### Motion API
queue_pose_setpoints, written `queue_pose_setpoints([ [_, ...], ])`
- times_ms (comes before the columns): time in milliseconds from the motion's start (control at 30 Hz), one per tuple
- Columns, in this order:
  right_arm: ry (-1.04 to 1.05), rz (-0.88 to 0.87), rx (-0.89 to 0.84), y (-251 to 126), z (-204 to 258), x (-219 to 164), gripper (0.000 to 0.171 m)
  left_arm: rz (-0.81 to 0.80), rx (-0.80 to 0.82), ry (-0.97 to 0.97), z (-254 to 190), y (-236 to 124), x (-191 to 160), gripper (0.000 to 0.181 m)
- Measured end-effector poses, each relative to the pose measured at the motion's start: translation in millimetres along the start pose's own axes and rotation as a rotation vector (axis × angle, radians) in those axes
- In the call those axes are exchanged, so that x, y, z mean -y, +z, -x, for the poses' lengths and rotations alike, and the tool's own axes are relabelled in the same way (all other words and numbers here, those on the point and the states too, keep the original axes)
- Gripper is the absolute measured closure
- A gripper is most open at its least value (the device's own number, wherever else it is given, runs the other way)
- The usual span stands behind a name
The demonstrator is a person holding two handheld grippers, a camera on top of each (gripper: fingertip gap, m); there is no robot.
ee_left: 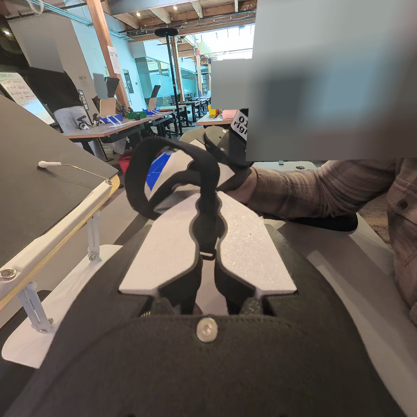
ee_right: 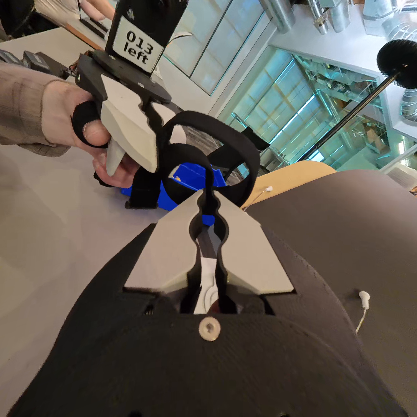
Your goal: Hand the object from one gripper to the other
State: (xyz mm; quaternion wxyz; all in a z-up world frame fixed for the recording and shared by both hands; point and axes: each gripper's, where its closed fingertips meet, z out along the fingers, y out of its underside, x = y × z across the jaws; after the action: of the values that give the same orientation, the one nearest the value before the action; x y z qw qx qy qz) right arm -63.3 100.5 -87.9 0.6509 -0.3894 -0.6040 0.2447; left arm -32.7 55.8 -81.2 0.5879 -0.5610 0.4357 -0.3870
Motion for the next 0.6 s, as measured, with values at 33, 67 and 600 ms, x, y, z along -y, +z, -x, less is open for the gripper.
queue_pose_setpoints([
  [33, 0.016, -0.018, 0.004, -1, -1, 2, 0.171, 0.0, -0.003, -0.002, 0, 0, 0, 0.175],
  [67, 0.031, -0.038, 0.002, -3, -2, 5, 0.171, 0.0, -0.007, -0.003, -1, 0, 0, 0.174],
  [600, -0.095, -0.162, -0.007, -18, 0, 30, 0.171, -0.079, 0.049, -0.103, 28, -26, 19, 0.141],
])
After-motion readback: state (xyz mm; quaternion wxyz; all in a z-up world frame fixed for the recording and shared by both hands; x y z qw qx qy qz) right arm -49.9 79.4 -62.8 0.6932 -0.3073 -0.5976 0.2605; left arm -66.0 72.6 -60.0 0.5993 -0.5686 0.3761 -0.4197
